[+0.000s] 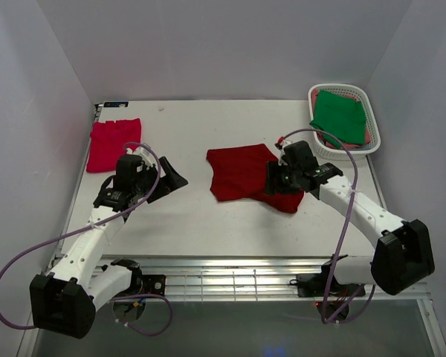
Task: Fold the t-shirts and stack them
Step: Move the tshirt to the center of the board, then flatten the tshirt out
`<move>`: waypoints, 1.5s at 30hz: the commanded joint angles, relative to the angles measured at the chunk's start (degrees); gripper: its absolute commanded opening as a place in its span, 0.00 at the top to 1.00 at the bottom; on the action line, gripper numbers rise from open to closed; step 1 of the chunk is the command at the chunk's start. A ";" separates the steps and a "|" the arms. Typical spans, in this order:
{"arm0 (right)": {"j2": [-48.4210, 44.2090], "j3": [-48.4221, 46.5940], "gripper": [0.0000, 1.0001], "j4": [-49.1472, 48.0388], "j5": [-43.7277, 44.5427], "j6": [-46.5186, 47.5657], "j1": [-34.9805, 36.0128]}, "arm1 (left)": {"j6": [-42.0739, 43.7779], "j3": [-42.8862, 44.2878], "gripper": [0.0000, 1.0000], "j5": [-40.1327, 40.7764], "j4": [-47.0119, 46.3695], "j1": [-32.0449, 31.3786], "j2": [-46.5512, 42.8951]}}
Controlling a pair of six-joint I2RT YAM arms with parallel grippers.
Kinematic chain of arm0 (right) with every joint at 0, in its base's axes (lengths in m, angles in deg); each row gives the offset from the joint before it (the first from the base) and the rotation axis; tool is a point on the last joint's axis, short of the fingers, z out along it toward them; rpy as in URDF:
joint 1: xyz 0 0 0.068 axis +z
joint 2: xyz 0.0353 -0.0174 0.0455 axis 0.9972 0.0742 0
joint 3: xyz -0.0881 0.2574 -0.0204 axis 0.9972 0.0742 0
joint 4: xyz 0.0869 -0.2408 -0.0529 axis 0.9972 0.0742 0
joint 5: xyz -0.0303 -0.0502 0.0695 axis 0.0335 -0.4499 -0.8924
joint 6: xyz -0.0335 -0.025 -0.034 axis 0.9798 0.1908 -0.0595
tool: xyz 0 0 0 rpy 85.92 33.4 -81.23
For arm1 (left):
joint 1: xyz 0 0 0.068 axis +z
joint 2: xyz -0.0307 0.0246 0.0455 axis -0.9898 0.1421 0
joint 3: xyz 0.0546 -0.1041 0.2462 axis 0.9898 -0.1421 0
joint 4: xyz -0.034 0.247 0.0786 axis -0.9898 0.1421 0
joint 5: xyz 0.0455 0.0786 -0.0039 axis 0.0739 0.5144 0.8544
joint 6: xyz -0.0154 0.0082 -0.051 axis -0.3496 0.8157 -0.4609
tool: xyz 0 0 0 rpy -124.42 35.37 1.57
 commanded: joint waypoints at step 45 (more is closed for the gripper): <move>58.88 -49.48 0.88 -2.53 14.17 10.13 19.40 | -0.43 -4.72 0.02 1.60 12.10 -0.12 -19.11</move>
